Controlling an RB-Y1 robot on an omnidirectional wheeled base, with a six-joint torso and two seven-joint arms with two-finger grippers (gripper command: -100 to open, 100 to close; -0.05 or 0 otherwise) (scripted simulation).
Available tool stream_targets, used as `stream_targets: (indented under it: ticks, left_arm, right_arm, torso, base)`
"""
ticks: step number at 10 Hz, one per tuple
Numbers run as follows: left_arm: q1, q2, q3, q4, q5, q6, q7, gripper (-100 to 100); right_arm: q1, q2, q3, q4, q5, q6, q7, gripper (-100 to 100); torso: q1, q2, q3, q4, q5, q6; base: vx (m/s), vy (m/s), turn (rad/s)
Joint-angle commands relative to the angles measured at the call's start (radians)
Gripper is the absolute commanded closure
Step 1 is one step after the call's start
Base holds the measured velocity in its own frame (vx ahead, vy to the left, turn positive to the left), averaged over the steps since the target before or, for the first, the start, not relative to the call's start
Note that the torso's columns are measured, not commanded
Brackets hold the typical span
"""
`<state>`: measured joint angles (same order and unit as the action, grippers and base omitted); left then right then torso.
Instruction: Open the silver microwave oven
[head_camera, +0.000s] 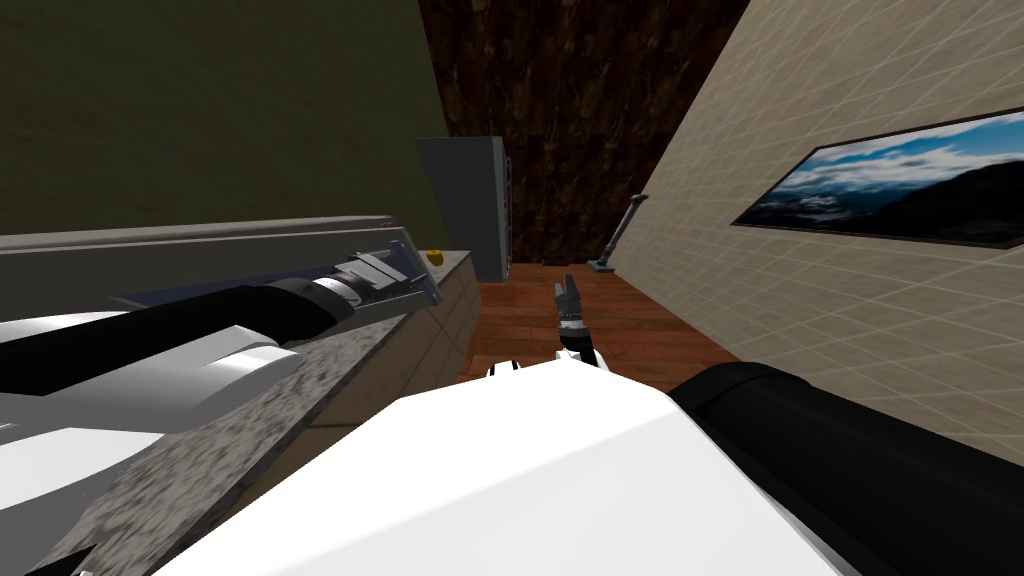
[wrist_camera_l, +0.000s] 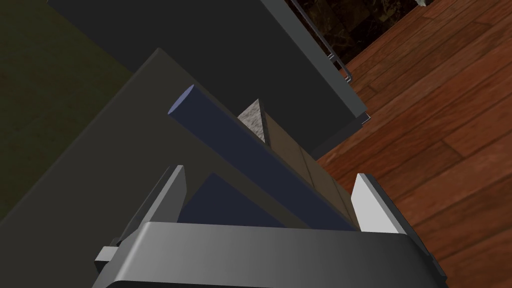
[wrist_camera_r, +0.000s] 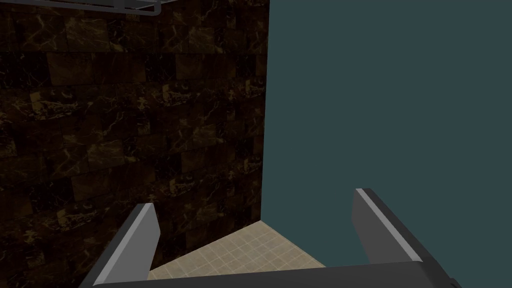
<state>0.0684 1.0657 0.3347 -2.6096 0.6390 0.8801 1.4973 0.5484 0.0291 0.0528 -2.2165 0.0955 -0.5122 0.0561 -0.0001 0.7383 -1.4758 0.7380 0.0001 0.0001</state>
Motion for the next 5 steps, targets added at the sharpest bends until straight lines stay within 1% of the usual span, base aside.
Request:
stream_targets:
  ticks: [1,5]
  left_arm:
    - [0.000,0.000,0.000,0.000,0.000,0.000,0.000,0]
    - [0.000,0.000,0.000,0.000,0.000,0.000,0.000,0]
  right_arm:
    - [0.000,0.000,0.000,0.000,0.000,0.000,0.000,0]
    - [0.000,0.000,0.000,0.000,0.000,0.000,0.000,0]
  torso:
    - [0.000,0.000,0.000,0.000,0.000,0.000]
    - [0.000,0.000,0.000,0.000,0.000,0.000]
  base:
    - [0.000,0.000,0.000]
    - [0.000,0.000,0.000]
